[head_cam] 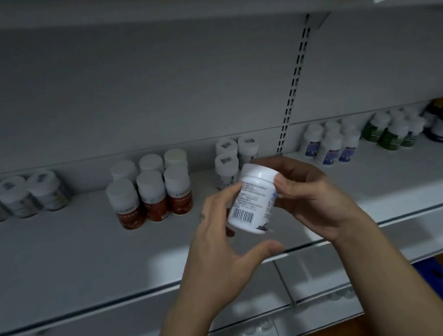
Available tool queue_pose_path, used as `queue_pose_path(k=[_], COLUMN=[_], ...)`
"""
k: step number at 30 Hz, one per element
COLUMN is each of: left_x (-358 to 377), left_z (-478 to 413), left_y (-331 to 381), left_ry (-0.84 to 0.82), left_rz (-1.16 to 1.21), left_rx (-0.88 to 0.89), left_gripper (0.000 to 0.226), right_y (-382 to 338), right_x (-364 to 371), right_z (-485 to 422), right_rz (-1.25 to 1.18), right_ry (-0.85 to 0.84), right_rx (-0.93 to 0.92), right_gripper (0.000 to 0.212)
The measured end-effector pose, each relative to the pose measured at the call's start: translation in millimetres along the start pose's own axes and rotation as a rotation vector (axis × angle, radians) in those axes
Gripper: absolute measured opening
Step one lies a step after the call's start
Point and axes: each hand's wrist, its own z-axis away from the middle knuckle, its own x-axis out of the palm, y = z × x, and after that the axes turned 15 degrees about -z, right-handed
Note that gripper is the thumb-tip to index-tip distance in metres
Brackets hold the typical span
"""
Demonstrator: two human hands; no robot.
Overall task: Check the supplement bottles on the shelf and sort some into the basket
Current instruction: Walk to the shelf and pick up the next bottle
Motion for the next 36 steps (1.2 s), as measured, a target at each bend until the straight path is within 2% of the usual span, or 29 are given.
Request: queue_pose_path(k=[4, 7, 10, 13, 16, 21, 26, 31, 36], left_x=[3.0, 3.2, 3.9, 8.3, 11.6, 11.2, 9.9, 11.2, 4.4], left_z=[2.4, 2.3, 2.8, 2.2, 1.9, 3.8, -0.6, 1.5, -1.5], left_y=[-1.8, -2.5, -1.2, -3.7, -3.8, 2.3, -0.6, 2.0, 1.1], left_ry=[0.055, 0.088, 0.098, 0.114, 0.118, 0.144, 0.166, 0.132, 0.102], left_rz=[-0.002, -0.018, -0.083, -0.145, -0.102, 0.010, 0.023, 0.028, -0.152], left_rx=[-0.038, -0.069, -0.080, -0.101, -0.130, -0.117, -0.090, -0.112, -0.087], left_gripper=[0.078, 0.073, 0.072, 0.076, 0.073, 0.055, 0.046, 0.050, 0.056], right_y=[1.6, 2.1, 1.0, 2.7, 5.2, 4.2, 5.7, 1.9, 1.2], right_x=[0.2, 1.9, 4.8, 7.6, 12.8, 15.5, 11.1, 9.3, 10.6], right_z=[-3.0, -5.0, -5.7, -4.4, -2.5, -1.2, -1.7, -0.7, -8.7], right_rz=[0.022, 0.056, 0.105, 0.191, 0.211, 0.253, 0.225, 0.177, 0.232], right_ry=[-0.040, -0.030, 0.006, 0.104, 0.180, 0.233, 0.203, 0.128, 0.157], right_rx=[0.011, 0.016, 0.009, -0.009, -0.012, -0.060, -0.066, -0.041, -0.028], right_gripper=[0.068, 0.068, 0.060, 0.037, 0.033, 0.024, 0.034, 0.038, 0.034])
